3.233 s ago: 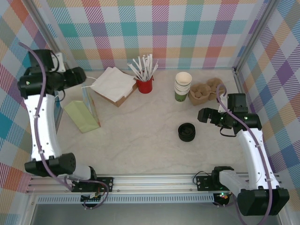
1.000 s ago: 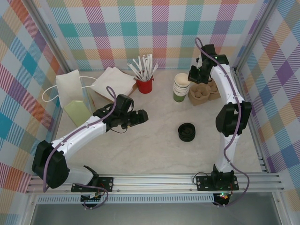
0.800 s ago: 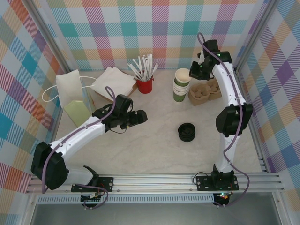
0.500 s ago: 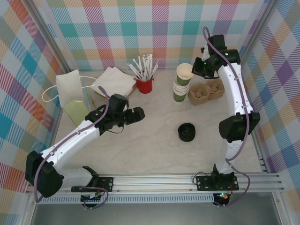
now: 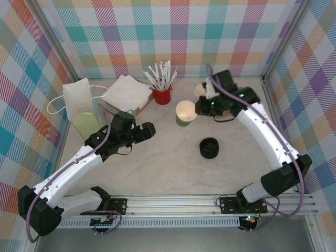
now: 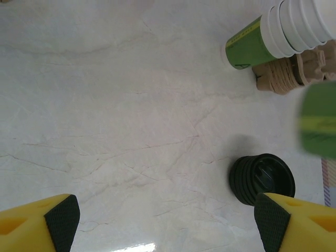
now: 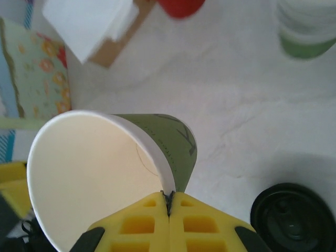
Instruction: Pack the takeout coffee
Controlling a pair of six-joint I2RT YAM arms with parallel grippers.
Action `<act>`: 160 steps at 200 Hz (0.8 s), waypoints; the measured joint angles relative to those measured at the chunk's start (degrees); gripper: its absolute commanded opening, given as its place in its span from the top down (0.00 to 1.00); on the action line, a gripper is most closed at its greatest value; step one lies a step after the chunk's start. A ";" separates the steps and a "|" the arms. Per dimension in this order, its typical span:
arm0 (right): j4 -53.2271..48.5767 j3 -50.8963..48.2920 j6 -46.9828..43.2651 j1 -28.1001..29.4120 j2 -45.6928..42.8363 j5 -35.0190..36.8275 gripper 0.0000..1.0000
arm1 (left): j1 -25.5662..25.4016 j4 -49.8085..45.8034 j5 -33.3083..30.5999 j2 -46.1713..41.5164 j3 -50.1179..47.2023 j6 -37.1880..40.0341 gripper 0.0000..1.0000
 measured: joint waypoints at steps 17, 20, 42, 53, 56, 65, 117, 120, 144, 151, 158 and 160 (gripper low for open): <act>3.39 -7.17 1.46 3.02 0.74 0.28 0.95 | 0.00 -0.04 -0.35 -1.20 -0.37 -0.24 0.11; 3.96 -8.17 1.70 3.43 0.83 0.42 0.95 | 0.00 -0.11 -0.44 -1.42 -0.52 -0.24 0.11; 8.55 -14.56 3.02 5.18 1.25 1.09 0.95 | 0.00 -0.22 -0.85 -2.89 -2.05 -0.83 0.11; 10.82 -16.74 3.43 5.62 1.62 1.29 0.95 | 0.00 -0.37 -0.87 -3.04 -2.60 -1.09 0.11; 11.32 -17.16 3.56 5.68 1.75 1.31 0.95 | 0.00 -0.42 -0.90 -3.04 -2.71 -1.27 0.11; 12.98 -18.21 3.69 6.01 2.45 1.38 0.95 | 0.00 -0.52 -0.85 -3.04 -2.95 -1.42 0.11; 18.05 -19.28 3.80 8.00 7.93 1.53 0.93 | 0.00 -1.22 -0.85 -3.02 -2.97 -1.70 0.11; 18.12 -19.28 3.80 8.15 8.15 1.53 0.93 | 0.00 -1.22 -0.85 -3.02 -2.97 -1.70 0.11; 18.64 -19.28 3.78 8.79 9.60 1.51 0.90 | 0.00 -1.22 -0.85 -2.91 -2.97 -1.70 0.11; 18.75 -19.28 3.76 8.85 9.86 1.49 0.86 | 0.00 -1.25 -0.85 -2.80 -2.97 -1.70 0.11; 18.71 -19.26 3.63 8.98 10.05 1.49 0.83 | 0.00 -1.22 -0.85 -2.73 -2.97 -1.70 0.11; 18.71 -19.26 3.76 9.01 10.12 1.46 0.82 | 0.00 -1.25 -0.85 -2.69 -2.97 -1.70 0.11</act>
